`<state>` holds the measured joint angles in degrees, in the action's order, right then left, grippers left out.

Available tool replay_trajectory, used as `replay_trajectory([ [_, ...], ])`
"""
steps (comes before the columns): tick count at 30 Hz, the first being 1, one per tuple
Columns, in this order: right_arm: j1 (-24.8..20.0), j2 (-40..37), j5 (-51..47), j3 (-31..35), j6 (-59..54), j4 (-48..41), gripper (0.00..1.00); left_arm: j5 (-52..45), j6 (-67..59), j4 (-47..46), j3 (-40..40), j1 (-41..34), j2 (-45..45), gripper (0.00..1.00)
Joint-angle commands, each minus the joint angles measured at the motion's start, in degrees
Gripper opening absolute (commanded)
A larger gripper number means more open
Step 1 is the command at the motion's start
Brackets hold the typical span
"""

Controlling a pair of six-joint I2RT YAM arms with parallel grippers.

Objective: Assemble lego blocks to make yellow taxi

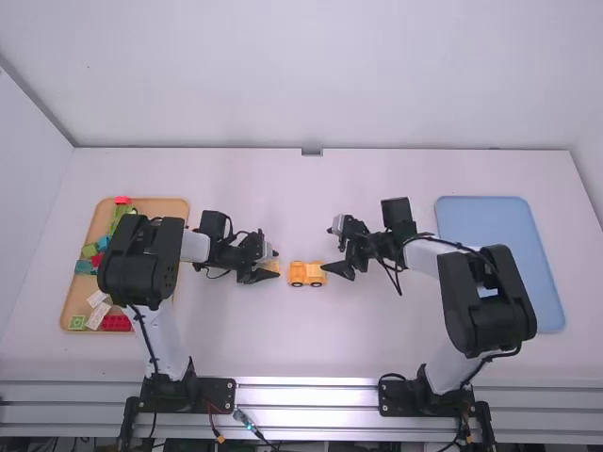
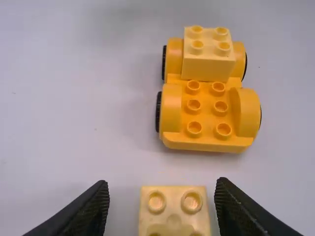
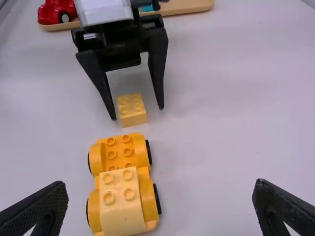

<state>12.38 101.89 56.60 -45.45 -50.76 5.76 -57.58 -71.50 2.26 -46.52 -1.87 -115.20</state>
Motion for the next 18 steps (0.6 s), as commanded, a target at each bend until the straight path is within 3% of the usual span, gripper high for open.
replay_trajectory([
  [1, 0.0, -1.1, 0.3, 0.2, 0.0, -0.2, 0.99, 1.7, 2.1, -0.5, 0.7, 0.5, -1.1, 0.57],
  [10, 0.0, -1.1, 0.3, 0.2, -0.1, -0.2, 0.99, -6.6, -1.9, 0.9, 3.2, 6.8, -1.1, 0.59],
  [18, 0.0, -1.1, 0.3, 0.2, -0.1, -0.1, 0.99, -3.7, 0.2, 5.8, 5.0, 4.0, -1.1, 0.52],
])
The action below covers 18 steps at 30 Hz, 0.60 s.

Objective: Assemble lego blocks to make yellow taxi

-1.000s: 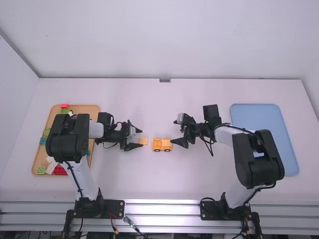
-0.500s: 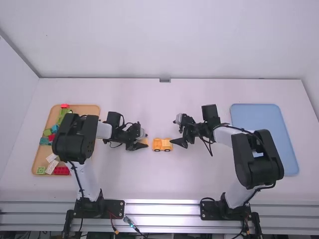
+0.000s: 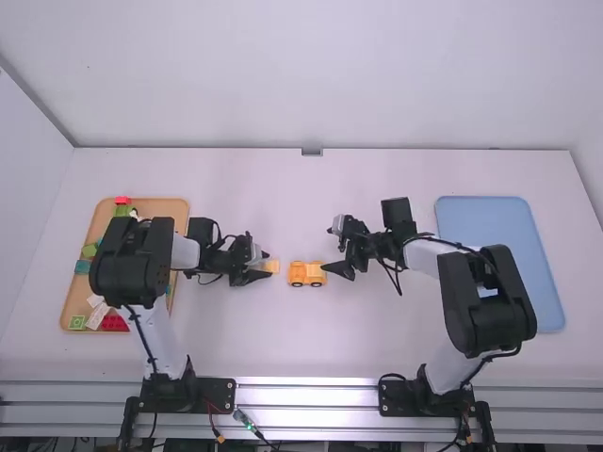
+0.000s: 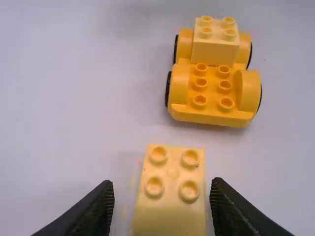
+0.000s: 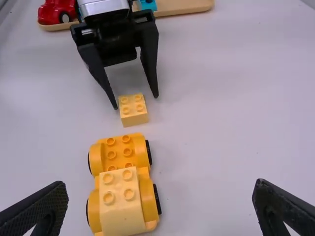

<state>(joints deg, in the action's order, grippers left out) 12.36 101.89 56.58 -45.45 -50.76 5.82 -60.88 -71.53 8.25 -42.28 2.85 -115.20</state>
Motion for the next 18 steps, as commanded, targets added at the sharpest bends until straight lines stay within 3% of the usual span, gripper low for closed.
replay_trajectory([
  [1, 0.0, -1.1, 0.3, 0.2, -0.1, -0.2, 0.99, 0.5, 0.2, -0.3, 0.7, -1.1, -1.1, 0.48],
  [10, 0.0, -1.1, 0.6, 0.2, -0.1, -0.1, 0.99, 3.2, 2.4, 0.3, 0.7, -0.6, -1.1, 0.37],
  [13, 0.0, -1.1, 0.6, 0.2, -0.1, -0.1, 0.99, 3.3, 2.7, 0.7, 0.7, -0.6, -1.1, 0.26],
  [18, 0.0, -1.1, 0.5, 0.2, -0.1, -0.3, 0.99, 2.6, 2.9, 1.6, 0.7, -0.6, -1.1, 0.25],
])
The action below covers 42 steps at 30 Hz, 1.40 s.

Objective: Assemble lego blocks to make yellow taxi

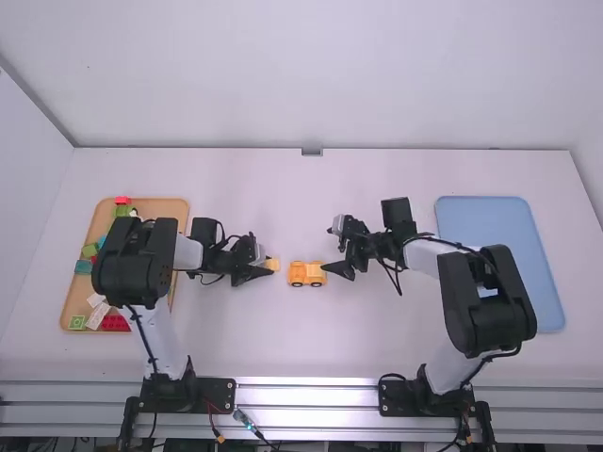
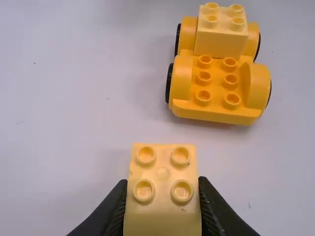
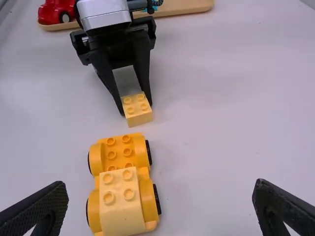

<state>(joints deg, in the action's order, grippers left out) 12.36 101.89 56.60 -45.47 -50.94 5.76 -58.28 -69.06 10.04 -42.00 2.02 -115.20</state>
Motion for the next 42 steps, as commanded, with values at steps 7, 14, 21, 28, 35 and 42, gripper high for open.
replay_trajectory([
  [7, 0.3, -1.0, -1.0, 0.3, -0.4, -3.1, 0.99, -3.7, 3.0, -4.7, -0.9, 0.2, 2.6, 0.3],
  [14, 2.9, -1.0, -1.7, 5.7, -4.0, 3.0, 0.99, -3.9, 0.3, -8.8, -0.6, -2.2, 8.4, 0.26],
  [21, 5.1, -1.0, -5.7, 12.6, 2.1, 17.5, 0.99, -6.4, 0.3, -7.5, -0.5, -6.0, 8.4, 0.23],
  [28, 5.6, 3.1, -5.1, 14.0, 3.2, 25.2, 0.99, -2.3, 4.4, -4.5, -0.6, -11.5, 8.4, 0.2],
  [35, 5.4, 9.7, 0.0, 13.7, 5.3, 34.2, 0.99, -1.6, 7.8, -2.3, -0.6, -12.6, 8.4, 0.17],
  [42, 5.7, 16.5, 3.6, 7.7, 5.7, 32.2, 0.99, 0.5, 9.7, -0.7, -0.6, -12.9, 8.3, 0.18],
])
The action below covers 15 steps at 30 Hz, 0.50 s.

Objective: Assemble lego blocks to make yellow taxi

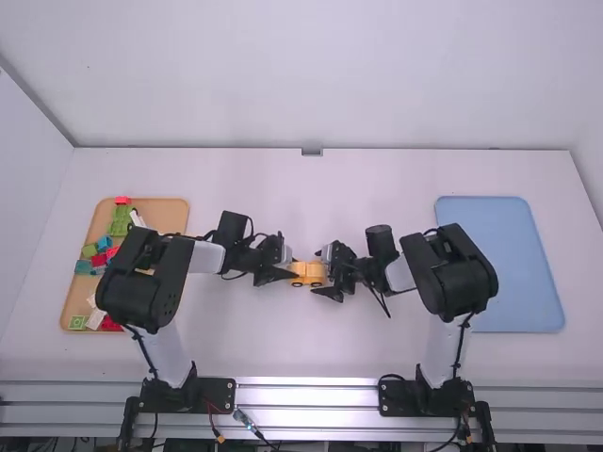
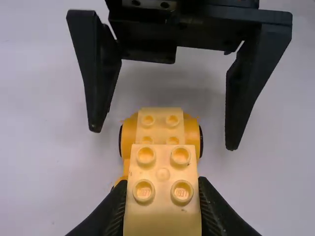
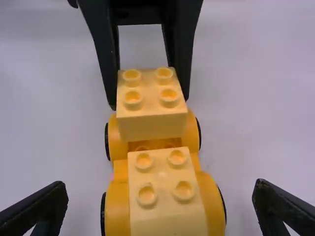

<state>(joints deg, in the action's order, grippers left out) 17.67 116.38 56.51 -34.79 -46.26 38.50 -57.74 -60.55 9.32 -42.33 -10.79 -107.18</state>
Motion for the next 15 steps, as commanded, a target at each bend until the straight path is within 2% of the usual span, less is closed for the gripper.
replay_trajectory([
  [1, 0.4, 2.6, 3.9, -3.6, 1.5, -0.7, 0.99, -0.1, 1.2, 0.0, -0.2, -0.2, 0.2, 0.18],
  [9, 1.1, 4.3, 4.6, -6.6, 0.9, -4.7, 0.99, 0.2, 1.3, 1.3, -0.2, -0.2, -2.4, 0.19],
  [15, 2.7, 4.3, -0.9, -6.0, 0.8, -5.8, 0.99, 0.4, 5.6, 4.9, -0.2, -0.5, -3.0, 0.21],
])
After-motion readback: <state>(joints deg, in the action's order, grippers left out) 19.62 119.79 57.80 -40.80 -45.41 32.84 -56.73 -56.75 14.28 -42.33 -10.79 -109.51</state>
